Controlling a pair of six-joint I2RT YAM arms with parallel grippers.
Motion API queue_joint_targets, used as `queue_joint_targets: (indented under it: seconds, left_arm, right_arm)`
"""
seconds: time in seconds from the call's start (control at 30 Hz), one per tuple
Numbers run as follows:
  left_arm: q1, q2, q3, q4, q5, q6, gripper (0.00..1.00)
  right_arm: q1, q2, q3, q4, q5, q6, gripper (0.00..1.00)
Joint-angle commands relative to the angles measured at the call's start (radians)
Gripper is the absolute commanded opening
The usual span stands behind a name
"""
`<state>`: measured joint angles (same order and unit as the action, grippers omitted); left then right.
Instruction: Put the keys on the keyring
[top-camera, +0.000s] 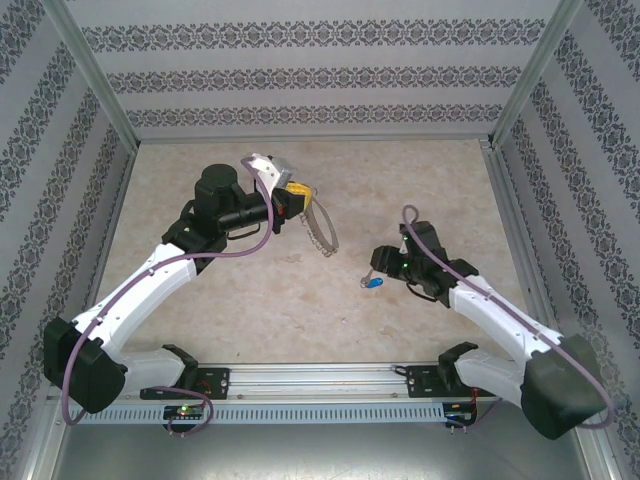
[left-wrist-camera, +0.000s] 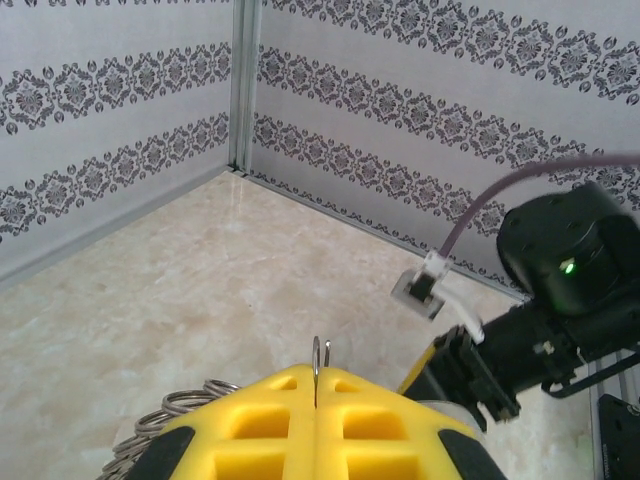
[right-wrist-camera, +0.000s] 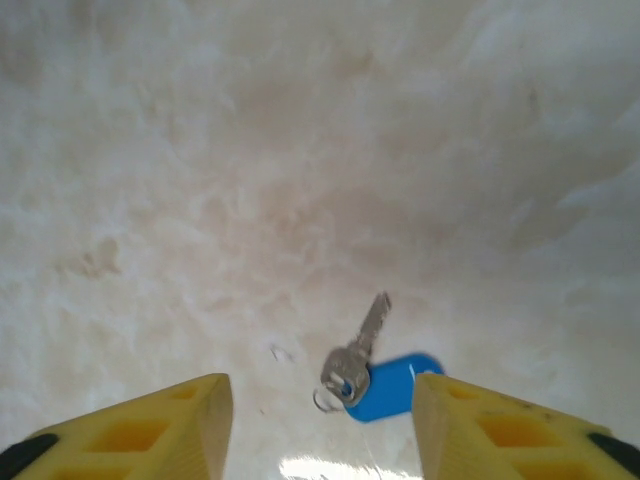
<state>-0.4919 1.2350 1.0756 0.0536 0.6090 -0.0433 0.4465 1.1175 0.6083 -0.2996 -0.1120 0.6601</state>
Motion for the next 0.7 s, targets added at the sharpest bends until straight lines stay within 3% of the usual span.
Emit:
queue_joint_targets:
  seconds: [0.0, 0.1, 0.33, 0.67]
  left_arm:
    - [-0.009, -0.027, 0.003, 0.084, 0.024, -0.006, 0.0]
    - [-0.01, -0.026, -0.008, 0.097, 0.026, -0.022, 0.0]
    - [-0.008, -0.048, -0.049, 0.124, 0.009, -0.035, 0.0]
    - [-0.008, -0.074, -0.071, 0.141, -0.005, -0.032, 0.0]
  right_arm:
    - [0.059, 0.081, 0.046, -0.071, 0.059, -0.056, 0.45]
    - [0.101, 0.175, 0.107, -0.122, 0.099, -0.082, 0.39]
    - [0.225, 0.324, 0.222, -0.181, 0.233, -0.047, 0.45]
    - [0.305, 0.446, 0.284, -0.247, 0.344, 0.001, 0.43]
